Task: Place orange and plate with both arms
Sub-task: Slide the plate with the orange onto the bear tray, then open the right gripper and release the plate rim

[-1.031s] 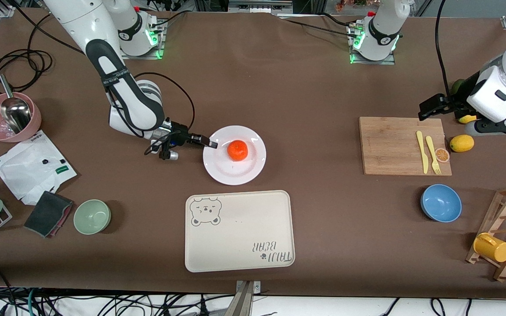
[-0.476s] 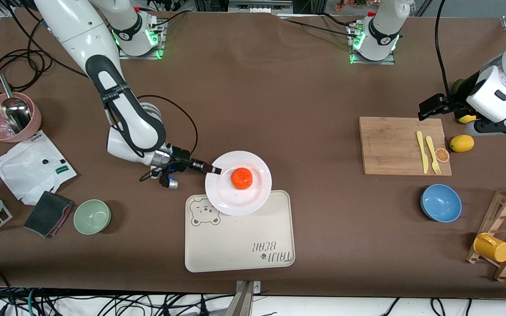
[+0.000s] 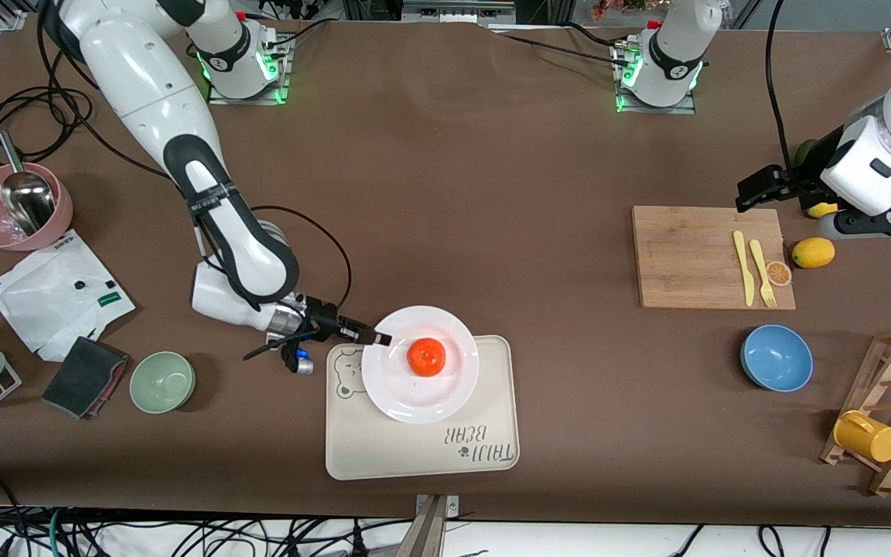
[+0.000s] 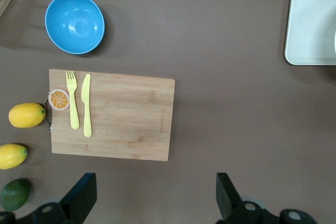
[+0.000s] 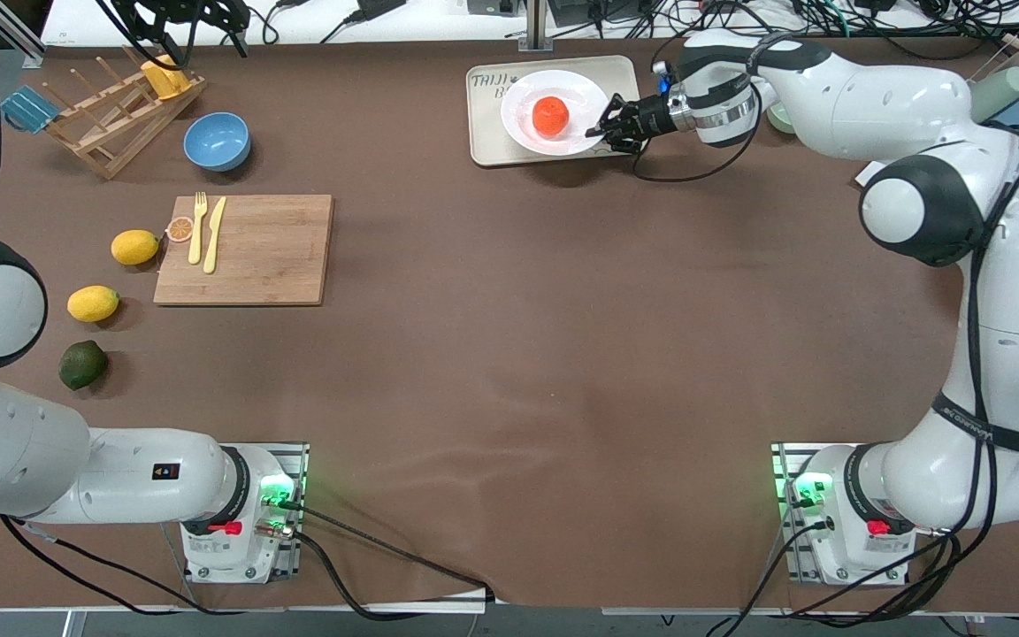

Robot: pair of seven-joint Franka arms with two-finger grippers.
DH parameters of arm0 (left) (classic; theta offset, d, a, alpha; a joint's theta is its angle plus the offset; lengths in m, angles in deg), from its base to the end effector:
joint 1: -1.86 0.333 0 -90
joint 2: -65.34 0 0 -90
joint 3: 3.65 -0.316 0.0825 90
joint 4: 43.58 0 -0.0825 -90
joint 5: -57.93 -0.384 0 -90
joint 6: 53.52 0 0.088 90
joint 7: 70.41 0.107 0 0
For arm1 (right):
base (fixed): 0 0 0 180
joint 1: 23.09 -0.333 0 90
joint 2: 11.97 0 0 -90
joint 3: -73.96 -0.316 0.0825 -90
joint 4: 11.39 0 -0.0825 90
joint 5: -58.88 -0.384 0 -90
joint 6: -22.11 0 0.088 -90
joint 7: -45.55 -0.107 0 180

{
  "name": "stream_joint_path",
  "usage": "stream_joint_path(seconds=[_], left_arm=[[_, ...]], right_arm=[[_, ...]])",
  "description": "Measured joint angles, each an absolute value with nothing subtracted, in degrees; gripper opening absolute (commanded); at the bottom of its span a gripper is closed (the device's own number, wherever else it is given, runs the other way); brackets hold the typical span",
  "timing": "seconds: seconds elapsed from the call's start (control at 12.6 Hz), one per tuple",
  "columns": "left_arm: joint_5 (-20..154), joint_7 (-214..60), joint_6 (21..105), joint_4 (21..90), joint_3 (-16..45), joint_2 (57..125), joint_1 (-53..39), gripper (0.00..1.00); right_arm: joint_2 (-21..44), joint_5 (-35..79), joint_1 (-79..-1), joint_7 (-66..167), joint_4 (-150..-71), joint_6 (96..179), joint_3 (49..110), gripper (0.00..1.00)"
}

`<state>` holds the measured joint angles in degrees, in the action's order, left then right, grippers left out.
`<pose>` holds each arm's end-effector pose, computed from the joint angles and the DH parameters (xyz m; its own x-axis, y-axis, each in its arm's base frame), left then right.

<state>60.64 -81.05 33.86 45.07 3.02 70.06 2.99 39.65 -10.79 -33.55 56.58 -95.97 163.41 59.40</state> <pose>0.5697 -0.0579 0.5858 0.9899 0.0865 -0.1124 0.0911 -0.9952 0.0366 0.6704 0.2742 0.1596 0.9114 -0.3279 -0.2487 -0.3898 -0.4940 -0.7772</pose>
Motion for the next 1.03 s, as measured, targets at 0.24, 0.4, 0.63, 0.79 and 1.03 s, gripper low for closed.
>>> stream_joint_path(seconds=[0.24, 0.4, 0.63, 0.79, 1.03], left_arm=[[60.6, -81.0, 33.9, 45.1, 3.0, 70.1, 3.0, 1.00], [60.6, -81.1, 33.9, 45.1, 3.0, 70.1, 3.0, 1.00], [60.6, -81.1, 33.9, 45.1, 3.0, 70.1, 3.0, 1.00], [60.6, -81.1, 33.9, 45.1, 3.0, 70.1, 3.0, 1.00], [60.6, -81.1, 33.9, 45.1, 3.1, 70.1, 2.9, 1.00]], right_arm=[[44.5, -9.9, -34.9, 55.9, -90.3, 163.4, 60.5, 0.00], [46.1, -9.8, -35.4, 55.8, -88.6, 163.4, 60.8, 0.00], [46.4, -9.8, -35.5, 55.6, -87.9, 163.4, 61.1, 0.13], [46.4, -8.6, -35.4, 55.6, -87.6, 163.4, 61.4, 0.38], [46.4, -4.5, -35.2, 55.4, -87.3, 163.4, 61.5, 0.51]])
